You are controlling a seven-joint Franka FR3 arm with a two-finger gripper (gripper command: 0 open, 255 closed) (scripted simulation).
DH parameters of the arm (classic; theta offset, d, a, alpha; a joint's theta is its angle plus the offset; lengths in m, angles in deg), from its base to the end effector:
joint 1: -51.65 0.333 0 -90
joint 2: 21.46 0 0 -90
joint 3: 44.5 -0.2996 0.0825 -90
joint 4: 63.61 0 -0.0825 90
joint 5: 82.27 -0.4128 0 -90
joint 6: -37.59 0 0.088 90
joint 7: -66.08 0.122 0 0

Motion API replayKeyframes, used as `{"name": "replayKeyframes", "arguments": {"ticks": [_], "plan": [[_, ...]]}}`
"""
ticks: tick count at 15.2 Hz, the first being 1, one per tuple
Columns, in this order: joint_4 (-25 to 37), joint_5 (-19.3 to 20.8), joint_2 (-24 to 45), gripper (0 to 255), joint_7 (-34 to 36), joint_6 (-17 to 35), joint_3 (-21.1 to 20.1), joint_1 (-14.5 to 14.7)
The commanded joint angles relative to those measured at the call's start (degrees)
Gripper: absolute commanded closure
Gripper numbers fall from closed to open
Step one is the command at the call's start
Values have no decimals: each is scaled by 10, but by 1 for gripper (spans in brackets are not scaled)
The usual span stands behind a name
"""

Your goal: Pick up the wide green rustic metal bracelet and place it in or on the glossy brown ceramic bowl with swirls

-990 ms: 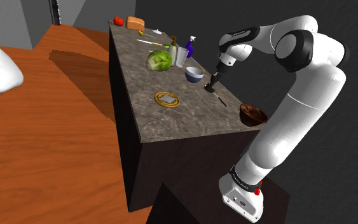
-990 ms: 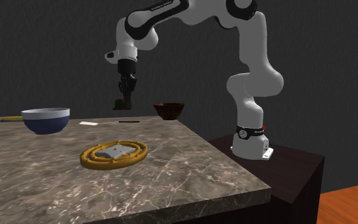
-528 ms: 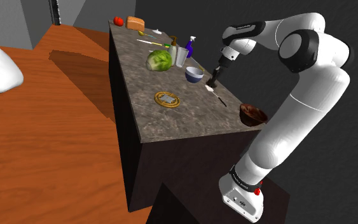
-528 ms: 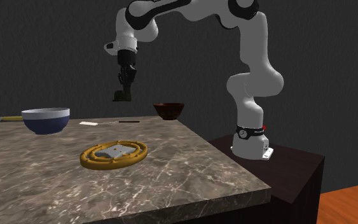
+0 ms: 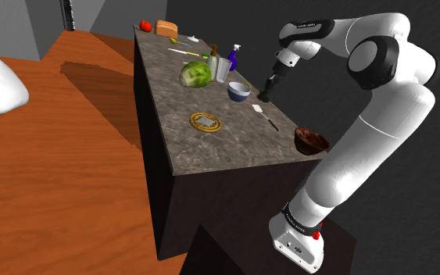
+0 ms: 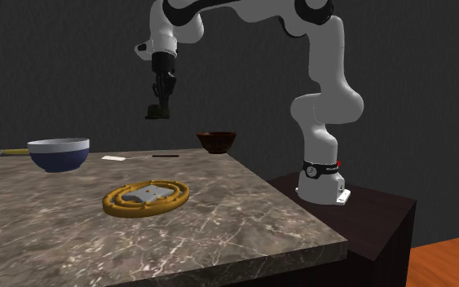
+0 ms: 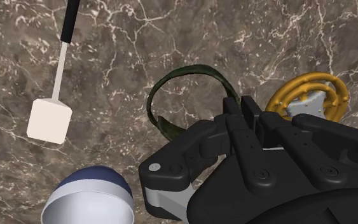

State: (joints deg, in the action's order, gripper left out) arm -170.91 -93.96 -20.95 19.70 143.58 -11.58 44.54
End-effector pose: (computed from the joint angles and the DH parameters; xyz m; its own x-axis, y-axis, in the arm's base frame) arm 0.4627 -0.3632 0.4620 0.9928 0.0423 0.1118 0.0595 -0.9860 -0.1556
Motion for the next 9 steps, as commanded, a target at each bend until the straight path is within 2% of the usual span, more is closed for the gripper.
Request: {"name": "replayKeyframes", "arguments": {"ticks": [1, 9], "plan": [[-20, 15, -25, 255, -6, -3, 6, -5], [-109, 91, -144, 255, -43, -19, 33, -48]]}}
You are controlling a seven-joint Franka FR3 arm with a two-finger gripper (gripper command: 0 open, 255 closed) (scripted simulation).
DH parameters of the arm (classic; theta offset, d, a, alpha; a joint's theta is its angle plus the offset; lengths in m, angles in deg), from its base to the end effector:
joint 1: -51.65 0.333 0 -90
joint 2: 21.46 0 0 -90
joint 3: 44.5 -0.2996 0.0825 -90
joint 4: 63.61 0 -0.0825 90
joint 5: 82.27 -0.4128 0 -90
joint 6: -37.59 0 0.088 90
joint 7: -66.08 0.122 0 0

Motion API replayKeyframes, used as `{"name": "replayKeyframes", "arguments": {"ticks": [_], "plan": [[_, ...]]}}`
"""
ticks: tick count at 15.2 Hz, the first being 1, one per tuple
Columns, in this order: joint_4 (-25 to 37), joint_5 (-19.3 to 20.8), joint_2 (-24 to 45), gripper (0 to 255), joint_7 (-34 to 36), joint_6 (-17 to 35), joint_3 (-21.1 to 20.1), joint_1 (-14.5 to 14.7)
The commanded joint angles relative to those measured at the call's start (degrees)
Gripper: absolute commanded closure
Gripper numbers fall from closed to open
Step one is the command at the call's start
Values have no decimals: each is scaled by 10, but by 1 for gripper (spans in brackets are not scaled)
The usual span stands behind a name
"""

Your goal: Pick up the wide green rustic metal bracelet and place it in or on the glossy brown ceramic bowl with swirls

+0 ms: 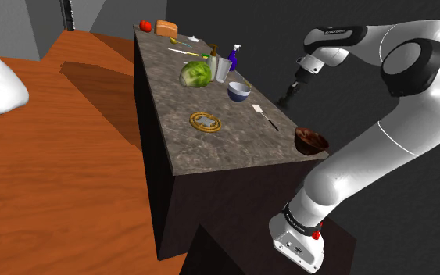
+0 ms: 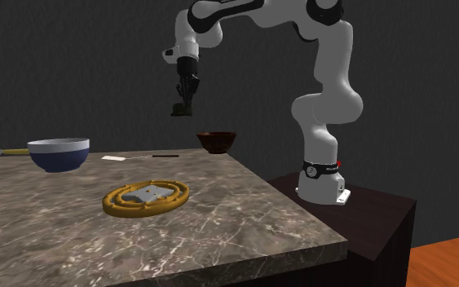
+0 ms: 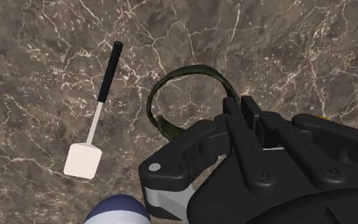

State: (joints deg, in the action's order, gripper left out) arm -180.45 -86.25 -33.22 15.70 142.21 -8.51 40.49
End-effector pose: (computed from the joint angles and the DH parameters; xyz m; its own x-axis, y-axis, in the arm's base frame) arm 0.3588 -0.3937 0.4724 0.9929 0.0410 0.1116 0.0582 -0.9861 -0.1557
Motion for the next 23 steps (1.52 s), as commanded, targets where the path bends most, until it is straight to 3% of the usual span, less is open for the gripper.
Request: {"name": "replayKeyframes", "arguments": {"ticks": [1, 14, 23], "plan": [[-21, 23, -35, 255, -9, -9, 6, -14], [-61, 128, -159, 255, -118, -81, 71, -107], [-122, 134, -152, 255, -127, -12, 90, -108]]}}
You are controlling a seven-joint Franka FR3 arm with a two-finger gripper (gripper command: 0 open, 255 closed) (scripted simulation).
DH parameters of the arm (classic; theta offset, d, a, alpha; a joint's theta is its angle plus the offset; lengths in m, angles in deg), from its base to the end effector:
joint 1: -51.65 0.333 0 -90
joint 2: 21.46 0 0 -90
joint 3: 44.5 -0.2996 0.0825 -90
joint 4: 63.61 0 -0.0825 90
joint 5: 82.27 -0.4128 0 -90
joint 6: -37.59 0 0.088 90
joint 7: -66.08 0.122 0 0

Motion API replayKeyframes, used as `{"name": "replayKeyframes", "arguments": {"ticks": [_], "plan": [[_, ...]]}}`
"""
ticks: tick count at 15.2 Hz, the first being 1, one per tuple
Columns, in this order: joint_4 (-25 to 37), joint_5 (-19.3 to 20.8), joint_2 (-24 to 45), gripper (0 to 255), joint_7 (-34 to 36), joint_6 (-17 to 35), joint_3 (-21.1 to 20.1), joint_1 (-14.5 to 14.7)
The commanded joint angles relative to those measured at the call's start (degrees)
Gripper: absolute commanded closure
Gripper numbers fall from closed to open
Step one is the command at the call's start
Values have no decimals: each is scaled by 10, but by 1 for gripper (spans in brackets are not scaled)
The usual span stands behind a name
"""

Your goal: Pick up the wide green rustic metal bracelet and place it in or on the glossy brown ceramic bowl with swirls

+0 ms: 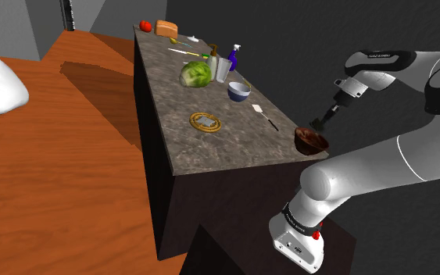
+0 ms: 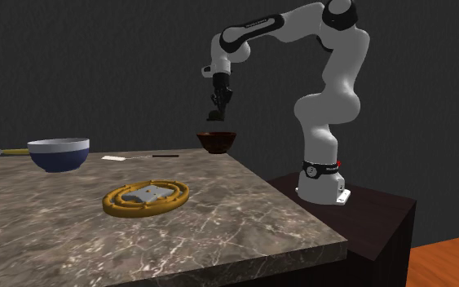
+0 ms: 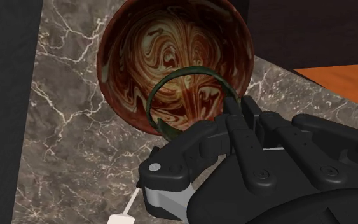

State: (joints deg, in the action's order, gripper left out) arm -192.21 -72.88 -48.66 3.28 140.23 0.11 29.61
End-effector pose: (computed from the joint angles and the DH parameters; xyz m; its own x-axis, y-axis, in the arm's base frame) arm 0.1597 -0.4432 0.4489 0.9929 0.0424 0.1112 0.0595 -0.9860 -0.1560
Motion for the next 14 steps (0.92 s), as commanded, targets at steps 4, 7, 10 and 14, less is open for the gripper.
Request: {"name": "replayKeyframes", "arguments": {"ticks": [4, 7, 10, 14], "plan": [[-29, 1, 10, 255, -8, 39, 14, 1], [-47, 1, 18, 255, -13, 63, 23, 3], [-59, 0, 24, 255, -17, 81, 29, 5], [-59, 0, 24, 255, -17, 81, 29, 5]]}}
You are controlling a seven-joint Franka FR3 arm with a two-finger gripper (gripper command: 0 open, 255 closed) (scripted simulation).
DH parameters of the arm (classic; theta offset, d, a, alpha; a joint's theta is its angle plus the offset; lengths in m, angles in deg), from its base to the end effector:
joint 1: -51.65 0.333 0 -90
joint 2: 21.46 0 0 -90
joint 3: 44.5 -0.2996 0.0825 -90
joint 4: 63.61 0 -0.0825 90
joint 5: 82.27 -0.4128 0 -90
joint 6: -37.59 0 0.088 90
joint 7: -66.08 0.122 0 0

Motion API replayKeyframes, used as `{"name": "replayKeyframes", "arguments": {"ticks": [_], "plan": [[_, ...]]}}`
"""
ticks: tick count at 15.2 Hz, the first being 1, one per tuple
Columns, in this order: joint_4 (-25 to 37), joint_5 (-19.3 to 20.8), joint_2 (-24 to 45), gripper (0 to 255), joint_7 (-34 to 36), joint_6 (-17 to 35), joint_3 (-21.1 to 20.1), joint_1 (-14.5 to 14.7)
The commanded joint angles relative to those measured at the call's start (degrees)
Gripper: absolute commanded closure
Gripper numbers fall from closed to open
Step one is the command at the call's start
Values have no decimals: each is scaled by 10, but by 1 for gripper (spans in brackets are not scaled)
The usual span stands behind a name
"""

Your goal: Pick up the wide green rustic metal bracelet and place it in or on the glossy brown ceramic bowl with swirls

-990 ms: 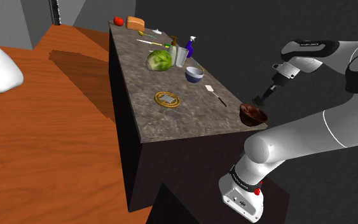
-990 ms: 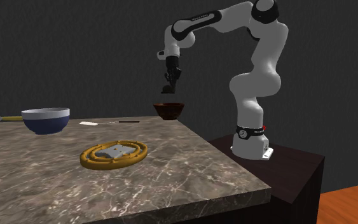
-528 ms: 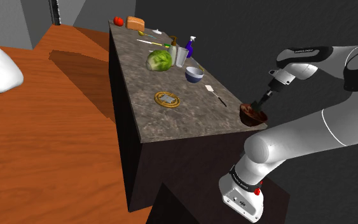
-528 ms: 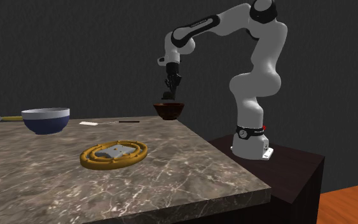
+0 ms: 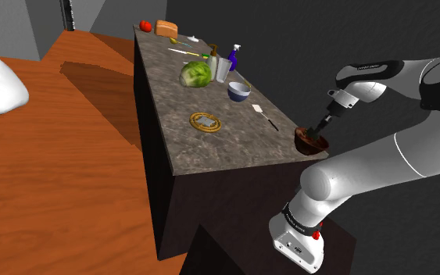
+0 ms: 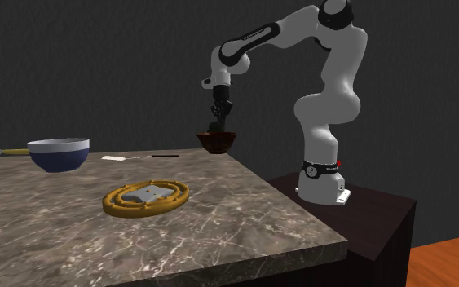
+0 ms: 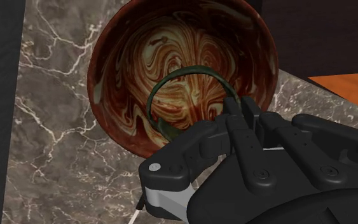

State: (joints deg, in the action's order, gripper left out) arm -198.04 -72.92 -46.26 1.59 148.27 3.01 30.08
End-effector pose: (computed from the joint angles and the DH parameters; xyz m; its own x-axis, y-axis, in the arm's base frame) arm 0.1580 -0.4427 0.3915 0.9929 0.0422 0.1115 0.0594 -0.9860 -0.1557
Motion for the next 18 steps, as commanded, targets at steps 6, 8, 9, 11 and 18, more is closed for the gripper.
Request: {"name": "replayKeyframes", "arguments": {"ticks": [6, 8, 9, 11, 18], "plan": [[0, 0, 0, 0, 0, 0, 0, 0], [0, 0, 0, 0, 0, 0, 0, 0], [0, 0, 0, 0, 0, 0, 0, 0], [33, 0, -7, 0, 2, -40, -8, -2], [65, -2, -11, 0, 2, -74, -14, -2]]}}
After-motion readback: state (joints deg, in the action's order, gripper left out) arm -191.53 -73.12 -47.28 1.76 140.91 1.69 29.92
